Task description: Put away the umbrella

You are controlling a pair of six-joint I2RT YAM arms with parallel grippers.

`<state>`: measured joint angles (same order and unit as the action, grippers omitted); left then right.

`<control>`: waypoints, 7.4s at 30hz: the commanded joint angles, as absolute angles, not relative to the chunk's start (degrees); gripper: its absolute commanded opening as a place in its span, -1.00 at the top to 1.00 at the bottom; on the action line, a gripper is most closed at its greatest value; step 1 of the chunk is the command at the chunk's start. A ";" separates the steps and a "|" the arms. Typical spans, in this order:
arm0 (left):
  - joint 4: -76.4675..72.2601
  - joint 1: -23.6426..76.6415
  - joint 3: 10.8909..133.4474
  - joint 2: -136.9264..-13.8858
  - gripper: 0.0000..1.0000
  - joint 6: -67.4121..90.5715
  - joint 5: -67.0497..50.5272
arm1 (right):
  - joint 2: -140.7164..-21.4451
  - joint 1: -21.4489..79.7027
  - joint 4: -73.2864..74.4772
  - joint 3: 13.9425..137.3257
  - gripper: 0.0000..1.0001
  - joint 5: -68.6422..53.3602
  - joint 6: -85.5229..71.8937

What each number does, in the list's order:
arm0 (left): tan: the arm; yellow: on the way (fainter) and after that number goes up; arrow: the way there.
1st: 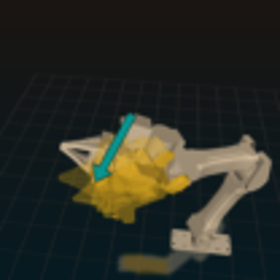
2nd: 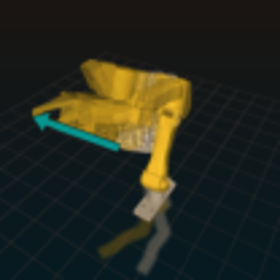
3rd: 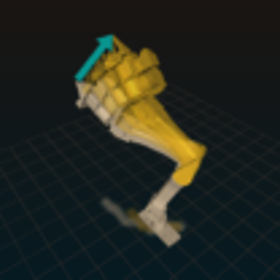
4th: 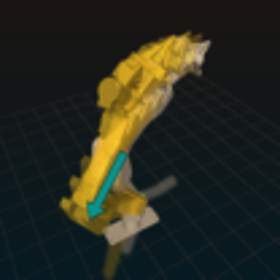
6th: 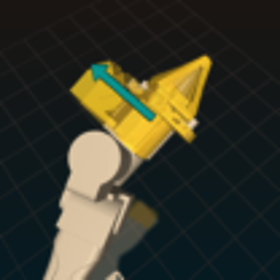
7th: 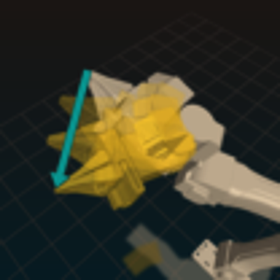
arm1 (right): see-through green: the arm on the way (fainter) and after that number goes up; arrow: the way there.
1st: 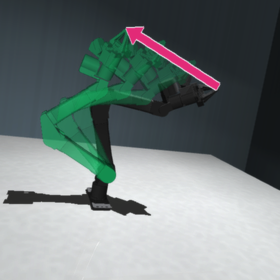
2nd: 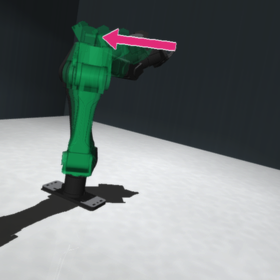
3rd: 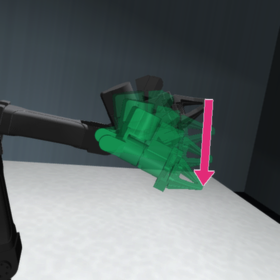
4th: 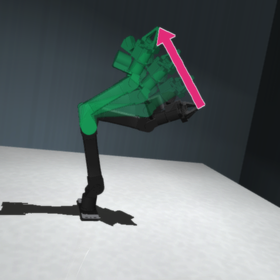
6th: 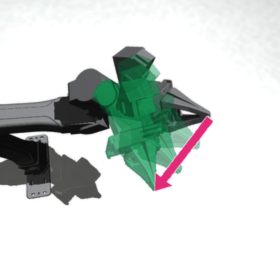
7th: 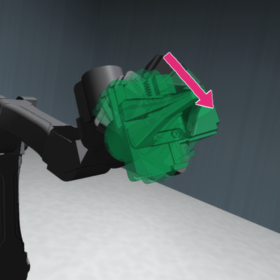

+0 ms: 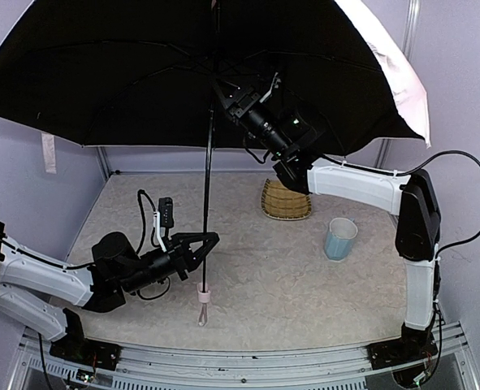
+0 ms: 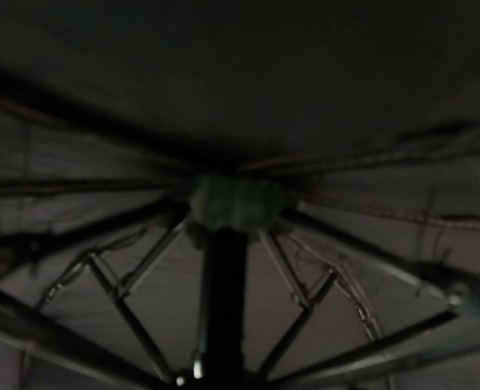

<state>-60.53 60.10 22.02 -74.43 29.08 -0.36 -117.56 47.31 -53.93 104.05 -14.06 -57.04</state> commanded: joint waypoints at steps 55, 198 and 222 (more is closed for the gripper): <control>-62.28 60.72 26.36 -71.76 1.00 24.12 3.49 | -118.30 49.11 -45.33 108.80 -0.21 -12.31 -46.80; -7.90 21.18 58.46 -47.24 -0.37 21.96 3.64 | -95.10 42.61 -37.57 80.96 1.00 -8.92 -5.86; -1.56 38.69 76.52 -70.00 -0.36 6.23 -15.64 | -116.71 58.25 -37.84 109.45 1.00 -16.01 -2.42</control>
